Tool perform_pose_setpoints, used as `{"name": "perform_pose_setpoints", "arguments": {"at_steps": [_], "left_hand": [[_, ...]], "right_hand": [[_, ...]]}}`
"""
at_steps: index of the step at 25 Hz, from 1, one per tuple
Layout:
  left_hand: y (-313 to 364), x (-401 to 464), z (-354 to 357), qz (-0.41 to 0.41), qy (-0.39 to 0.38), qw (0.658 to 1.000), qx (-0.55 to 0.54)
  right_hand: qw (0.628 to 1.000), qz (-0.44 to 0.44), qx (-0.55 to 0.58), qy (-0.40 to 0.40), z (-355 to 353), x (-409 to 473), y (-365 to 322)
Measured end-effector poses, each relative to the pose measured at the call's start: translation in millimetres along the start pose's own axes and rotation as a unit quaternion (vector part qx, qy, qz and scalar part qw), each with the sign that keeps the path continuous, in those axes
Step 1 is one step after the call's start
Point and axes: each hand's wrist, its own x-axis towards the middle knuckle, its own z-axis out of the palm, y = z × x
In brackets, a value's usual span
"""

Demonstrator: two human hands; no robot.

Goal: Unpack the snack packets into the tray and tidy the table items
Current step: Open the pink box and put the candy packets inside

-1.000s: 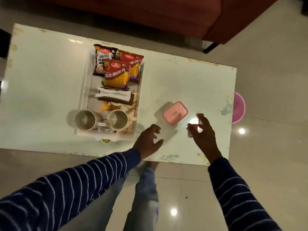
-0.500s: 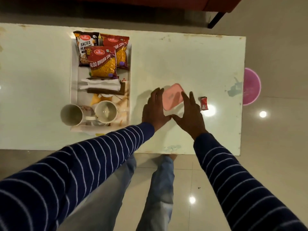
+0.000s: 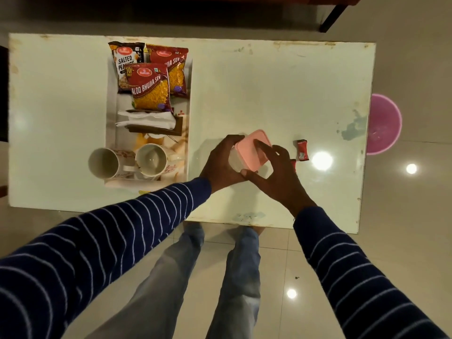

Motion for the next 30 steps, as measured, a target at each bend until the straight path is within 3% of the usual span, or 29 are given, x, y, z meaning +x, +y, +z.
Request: {"name": "perform_pose_setpoints", "arguments": {"at_steps": [4,13,18,22,25,30], "left_hand": [[24.5,-9.3,10.4,-0.037,0.048,0.995,-0.077],[51.8,-30.4,22.5,-0.034,0.118,0.99,-0.064],[42.6,-42.5,24.1,-0.02,0.109,0.994,0.011],[40.4,-48.8,27.0,0.003,0.076,0.997,-0.013],[35.6,-44.3,26.2,0.009,0.088,0.996,-0.02],[20.0,-30.5,21.4,-0.021,0.219,0.975,0.022]], "right_hand": [[0.997,0.012,0.068,0.038,-1.5,-8.8,-9.6],[0.995,0.01,0.089,0.035,-15.2,-23.9,-10.2],[0.977,0.0,0.191,0.091,-34.3,-26.8,-16.1],[0.973,0.025,0.18,0.143,-44.5,-23.0,-17.3],[0.937,0.088,0.251,0.225,-54.6,-20.3,0.6],[0.841,0.221,0.396,0.294,-76.9,-40.7,40.1]]}}
